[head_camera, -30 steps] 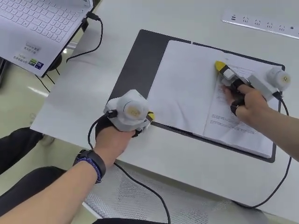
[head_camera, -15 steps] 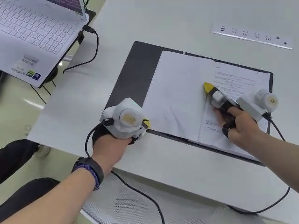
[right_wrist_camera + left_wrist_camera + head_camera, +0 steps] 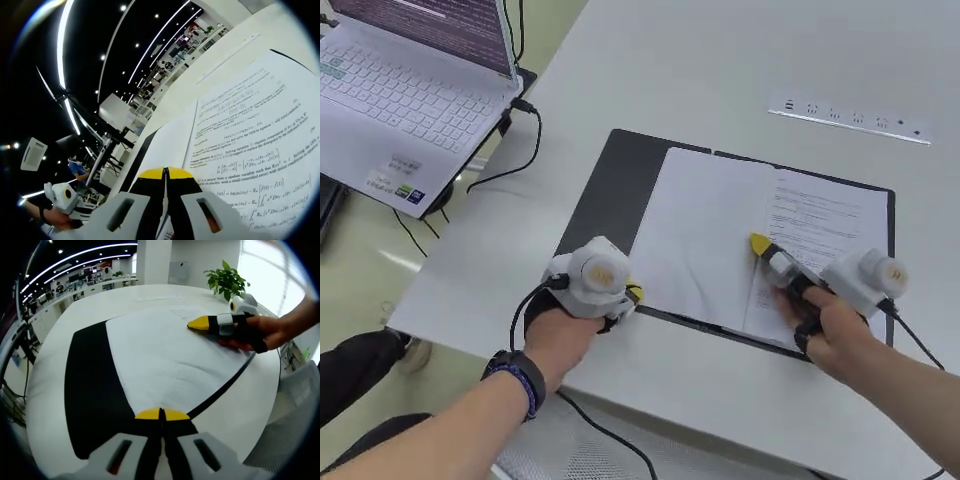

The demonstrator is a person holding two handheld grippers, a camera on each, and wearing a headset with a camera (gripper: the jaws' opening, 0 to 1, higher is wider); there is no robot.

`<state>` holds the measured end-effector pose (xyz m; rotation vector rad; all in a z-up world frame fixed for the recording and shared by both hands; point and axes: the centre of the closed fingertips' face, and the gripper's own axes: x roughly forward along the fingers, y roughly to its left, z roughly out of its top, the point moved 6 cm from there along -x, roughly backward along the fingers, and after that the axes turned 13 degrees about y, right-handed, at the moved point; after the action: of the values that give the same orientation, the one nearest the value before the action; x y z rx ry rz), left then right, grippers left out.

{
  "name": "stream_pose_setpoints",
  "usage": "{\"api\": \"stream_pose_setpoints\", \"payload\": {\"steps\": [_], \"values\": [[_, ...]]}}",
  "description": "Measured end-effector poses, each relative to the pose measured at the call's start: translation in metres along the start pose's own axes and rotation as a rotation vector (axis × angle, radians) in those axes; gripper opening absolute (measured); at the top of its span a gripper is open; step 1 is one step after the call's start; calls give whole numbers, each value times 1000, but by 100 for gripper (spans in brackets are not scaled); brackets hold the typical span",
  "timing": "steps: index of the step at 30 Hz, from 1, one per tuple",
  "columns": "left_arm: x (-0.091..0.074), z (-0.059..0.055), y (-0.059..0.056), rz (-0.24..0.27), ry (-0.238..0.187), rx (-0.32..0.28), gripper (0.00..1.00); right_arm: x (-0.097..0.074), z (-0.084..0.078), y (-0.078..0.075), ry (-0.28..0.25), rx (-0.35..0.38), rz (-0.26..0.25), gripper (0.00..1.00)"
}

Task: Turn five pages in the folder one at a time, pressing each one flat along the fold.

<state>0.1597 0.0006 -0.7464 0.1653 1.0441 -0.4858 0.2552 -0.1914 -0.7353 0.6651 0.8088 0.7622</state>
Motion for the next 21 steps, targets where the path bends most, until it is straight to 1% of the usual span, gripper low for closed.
{"api": "stream_pose_setpoints", "payload": {"steps": [7, 12, 16, 21], "values": [[0, -1, -3, 26, -8, -4, 0, -9, -16, 1, 23, -9, 2, 0], [-1, -1, -3, 24, -7, -9, 0, -12, -21, -5, 58, -31, 9, 0], [-1, 0, -3, 24, -4, -8, 0, -13, -25, -7, 68, -35, 8, 0], [-2, 0, -3, 24, -4, -8, 0, -18, -35, -7, 77, -37, 8, 0]]}}
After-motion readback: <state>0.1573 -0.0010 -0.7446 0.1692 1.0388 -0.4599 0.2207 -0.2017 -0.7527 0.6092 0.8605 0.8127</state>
